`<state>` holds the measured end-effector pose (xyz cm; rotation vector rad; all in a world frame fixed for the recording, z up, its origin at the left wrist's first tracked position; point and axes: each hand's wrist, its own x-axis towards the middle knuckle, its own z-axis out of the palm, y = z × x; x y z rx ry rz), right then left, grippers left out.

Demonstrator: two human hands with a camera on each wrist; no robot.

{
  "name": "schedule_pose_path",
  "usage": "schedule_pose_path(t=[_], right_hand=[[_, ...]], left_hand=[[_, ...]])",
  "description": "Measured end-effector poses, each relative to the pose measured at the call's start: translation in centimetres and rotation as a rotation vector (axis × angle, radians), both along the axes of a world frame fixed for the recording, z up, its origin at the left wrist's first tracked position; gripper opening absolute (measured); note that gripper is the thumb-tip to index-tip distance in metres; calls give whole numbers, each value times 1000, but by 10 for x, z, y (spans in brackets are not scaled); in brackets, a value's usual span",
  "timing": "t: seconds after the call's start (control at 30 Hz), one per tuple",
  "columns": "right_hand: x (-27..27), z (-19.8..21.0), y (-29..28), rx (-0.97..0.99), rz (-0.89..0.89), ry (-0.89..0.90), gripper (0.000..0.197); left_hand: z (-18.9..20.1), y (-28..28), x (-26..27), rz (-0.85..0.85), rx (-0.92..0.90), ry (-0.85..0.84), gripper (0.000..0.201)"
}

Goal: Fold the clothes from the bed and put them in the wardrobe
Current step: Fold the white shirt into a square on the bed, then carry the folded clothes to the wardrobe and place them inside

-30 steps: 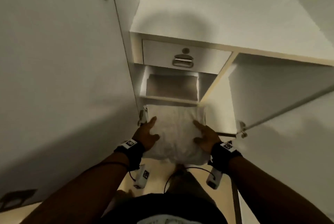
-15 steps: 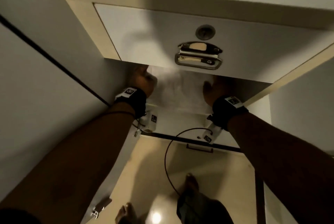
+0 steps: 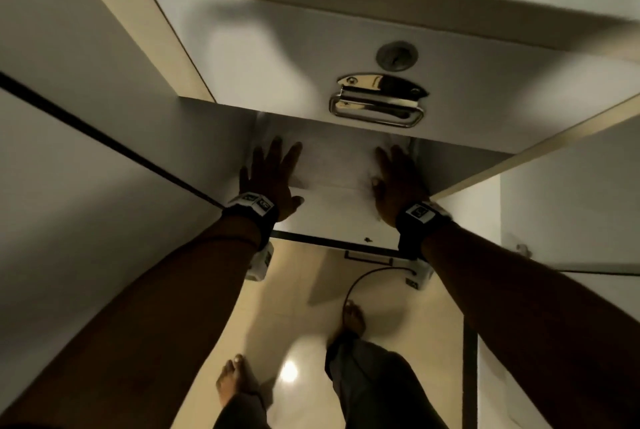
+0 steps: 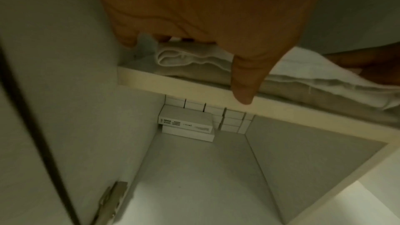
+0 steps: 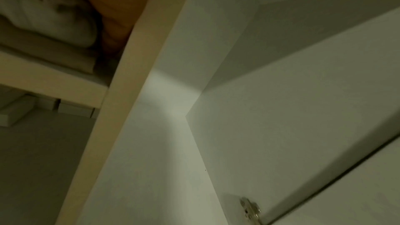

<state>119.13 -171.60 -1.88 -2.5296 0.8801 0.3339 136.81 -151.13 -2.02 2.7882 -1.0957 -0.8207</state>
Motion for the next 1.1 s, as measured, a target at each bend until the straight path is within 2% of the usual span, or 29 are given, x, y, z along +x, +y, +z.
schedule_pose_path(t=[0.07, 0.2, 0.37, 0.53, 0.7, 0.83, 0.9, 0.97, 1.03, 1.1], right_hand=[[-11, 19, 11, 26, -1, 53, 77], [-53, 79, 62, 66, 41, 42, 93], [-108, 141, 153, 32, 3, -78, 94], [-156, 172, 244, 61, -160, -177, 93], [-209, 183, 341, 81, -349, -243, 94], [-256, 186, 413, 78, -434, -164, 92], [-280, 186, 443, 98, -404, -121, 90], [-305, 186, 473, 103, -405, -113, 83], [-329, 184, 500, 84, -438, -140, 66], [-353, 180, 532, 25, -498, -215, 43]], left_hand=[[22, 7, -16, 67, 33, 55, 109], [85, 45, -73, -7, -115, 125, 103], [141, 107, -140, -84, -211, 215, 98], [188, 177, -184, -150, -228, 216, 97], [200, 253, -213, -294, -49, 146, 97], [200, 285, -232, -445, 17, 213, 93], [197, 298, -246, -490, 30, 304, 90], [198, 314, -262, -442, 40, 489, 82], [195, 334, -278, -358, 29, 675, 73], [192, 359, -294, -275, 46, 778, 74]])
